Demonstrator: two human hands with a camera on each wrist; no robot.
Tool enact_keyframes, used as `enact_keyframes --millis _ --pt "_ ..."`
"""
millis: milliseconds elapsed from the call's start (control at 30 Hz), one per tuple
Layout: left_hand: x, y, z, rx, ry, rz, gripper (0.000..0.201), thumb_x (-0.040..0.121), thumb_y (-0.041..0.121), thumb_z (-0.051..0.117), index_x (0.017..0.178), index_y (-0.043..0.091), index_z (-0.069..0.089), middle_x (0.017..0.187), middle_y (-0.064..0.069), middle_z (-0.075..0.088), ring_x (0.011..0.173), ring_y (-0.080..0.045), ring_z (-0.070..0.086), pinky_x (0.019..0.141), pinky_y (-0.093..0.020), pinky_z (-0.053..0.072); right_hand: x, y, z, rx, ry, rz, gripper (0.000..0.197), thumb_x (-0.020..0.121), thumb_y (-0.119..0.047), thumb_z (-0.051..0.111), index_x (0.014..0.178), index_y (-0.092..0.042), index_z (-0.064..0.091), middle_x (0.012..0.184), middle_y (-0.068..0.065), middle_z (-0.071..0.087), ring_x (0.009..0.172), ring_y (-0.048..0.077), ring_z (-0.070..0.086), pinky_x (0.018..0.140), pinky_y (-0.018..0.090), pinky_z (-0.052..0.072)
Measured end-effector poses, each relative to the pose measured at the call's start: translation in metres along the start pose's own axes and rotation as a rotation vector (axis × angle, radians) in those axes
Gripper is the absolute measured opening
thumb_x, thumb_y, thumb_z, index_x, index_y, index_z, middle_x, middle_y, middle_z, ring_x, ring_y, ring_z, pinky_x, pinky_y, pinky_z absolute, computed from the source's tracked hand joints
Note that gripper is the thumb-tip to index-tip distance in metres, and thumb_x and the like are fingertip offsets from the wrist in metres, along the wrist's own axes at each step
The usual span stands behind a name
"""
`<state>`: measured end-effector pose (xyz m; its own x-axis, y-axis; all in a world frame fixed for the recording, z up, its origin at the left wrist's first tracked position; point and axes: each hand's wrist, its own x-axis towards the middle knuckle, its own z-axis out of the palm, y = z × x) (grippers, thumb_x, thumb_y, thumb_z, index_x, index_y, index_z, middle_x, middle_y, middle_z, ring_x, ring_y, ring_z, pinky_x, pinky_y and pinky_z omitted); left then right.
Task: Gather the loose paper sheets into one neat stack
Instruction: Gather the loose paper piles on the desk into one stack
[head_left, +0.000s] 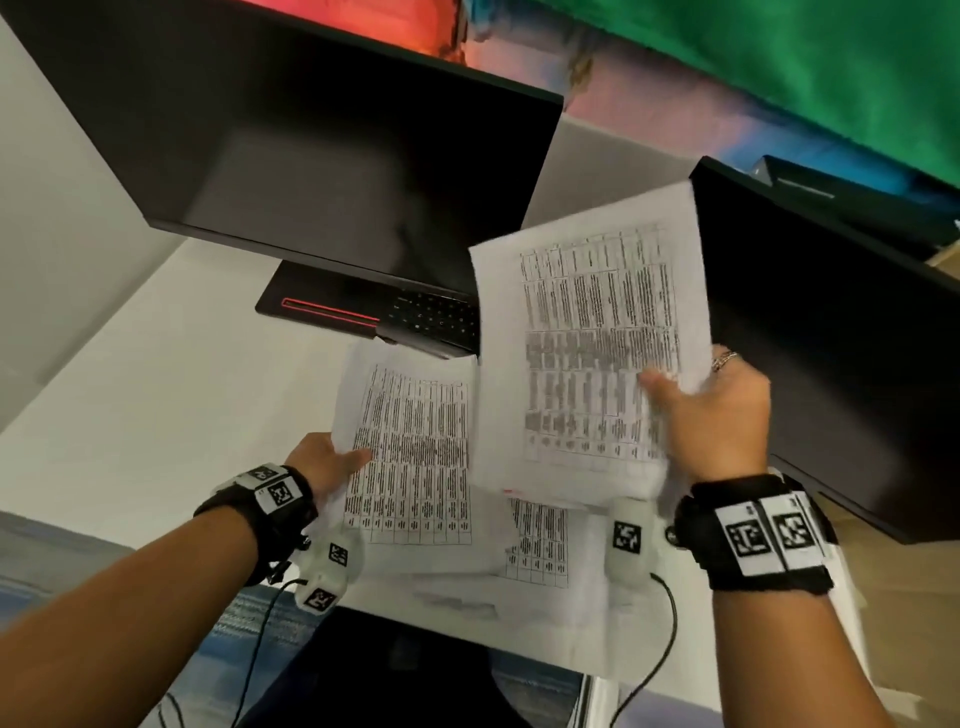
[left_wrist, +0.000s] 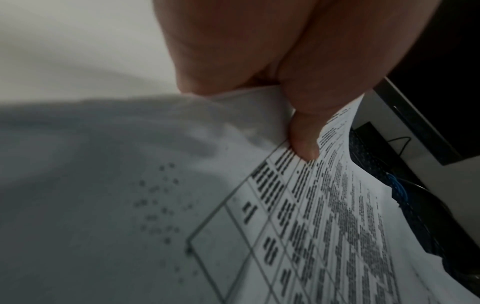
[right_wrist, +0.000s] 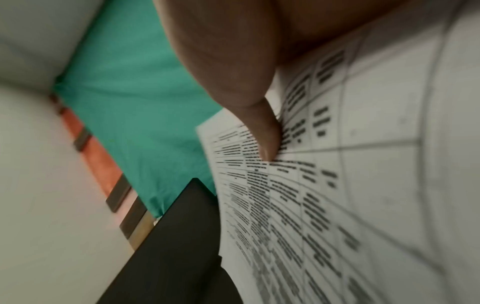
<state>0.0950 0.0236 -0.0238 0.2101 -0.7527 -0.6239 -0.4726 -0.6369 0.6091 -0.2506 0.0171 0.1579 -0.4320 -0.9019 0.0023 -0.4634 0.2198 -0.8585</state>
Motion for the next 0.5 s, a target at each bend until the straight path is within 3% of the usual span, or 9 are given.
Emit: enact_keyframes --millis 100,167,233,267,333,367,433,500 --pt "0.000 0.003 0.003 0.038 -0.002 0.027 0.041 0.095 0.039 0.063 0.112 0.002 0.068 0.074 -0.004 0.067 0.063 -0.017 0.062 0.051 -0.024 0.042 -0.007 0.026 0.029 0.150 -0.192 0.197 0.029 0.086 -0.011 0.073 0.110 -0.025 0.065 0.099 -0.005 0.074 0.091 0.018 0.072 0.069 0.040 0.060" --pt "0.002 0.006 0.003 0.002 0.001 0.014 0.048 0.096 0.045 0.057 0.116 0.003 0.068 0.089 -0.007 0.072 0.077 -0.023 0.068 0.062 -0.026 0.049 -0.012 0.054 0.065 0.093 -0.236 0.310 0.041 0.091 -0.010 0.067 0.127 -0.027 0.056 0.115 -0.001 0.070 0.102 0.022 0.069 0.071 0.035 0.057" --pt "0.000 0.011 0.005 -0.067 0.030 -0.007 0.055 0.098 0.052 0.050 0.114 0.002 0.067 0.103 -0.011 0.071 0.089 -0.028 0.066 0.076 -0.030 0.048 -0.023 0.083 0.103 -0.097 -0.338 0.345 0.055 0.096 -0.012 0.059 0.147 -0.023 0.040 0.143 0.009 0.054 0.126 0.028 0.057 0.095 0.034 0.050" --pt "-0.001 0.013 0.007 -0.081 0.036 -0.003 0.055 0.097 0.054 0.050 0.111 0.003 0.067 0.102 -0.010 0.069 0.088 -0.028 0.064 0.075 -0.030 0.046 -0.031 0.094 0.119 -0.211 -0.438 0.308 0.059 0.098 -0.015 0.055 0.152 -0.019 0.032 0.152 0.010 0.044 0.136 0.029 0.047 0.107 0.034 0.042" --pt "-0.003 0.016 0.012 -0.017 0.032 0.027 0.047 0.095 0.048 0.057 0.107 0.003 0.067 0.092 -0.009 0.068 0.078 -0.025 0.062 0.063 -0.028 0.043 -0.046 0.112 0.139 -0.345 -0.575 0.244 0.061 0.101 -0.025 0.050 0.156 -0.016 0.023 0.159 0.005 0.032 0.145 0.028 0.034 0.117 0.039 0.030" --pt "-0.004 0.016 0.013 0.042 0.037 0.048 0.041 0.095 0.040 0.061 0.108 0.001 0.067 0.089 -0.009 0.067 0.076 -0.025 0.061 0.059 -0.027 0.042 -0.049 0.117 0.138 -0.393 -0.547 0.246 0.062 0.101 -0.030 0.051 0.155 -0.016 0.024 0.160 0.004 0.031 0.145 0.029 0.033 0.117 0.044 0.030" --pt "-0.004 0.015 0.014 0.118 0.058 0.075 0.033 0.094 0.026 0.063 0.113 0.000 0.065 0.091 -0.011 0.066 0.080 -0.028 0.061 0.063 -0.028 0.043 -0.042 0.131 0.125 -0.528 -0.364 0.333 0.071 0.096 -0.041 0.057 0.154 -0.013 0.026 0.160 0.004 0.028 0.141 0.033 0.032 0.113 0.052 0.034" --pt "-0.003 0.013 0.012 0.143 0.062 0.096 0.033 0.094 0.024 0.062 0.116 -0.001 0.064 0.094 -0.011 0.065 0.084 -0.029 0.061 0.069 -0.030 0.043 -0.033 0.147 0.105 -0.634 -0.277 0.448 0.088 0.088 -0.049 0.065 0.154 -0.009 0.022 0.159 0.009 0.026 0.140 0.038 0.030 0.110 0.055 0.035"
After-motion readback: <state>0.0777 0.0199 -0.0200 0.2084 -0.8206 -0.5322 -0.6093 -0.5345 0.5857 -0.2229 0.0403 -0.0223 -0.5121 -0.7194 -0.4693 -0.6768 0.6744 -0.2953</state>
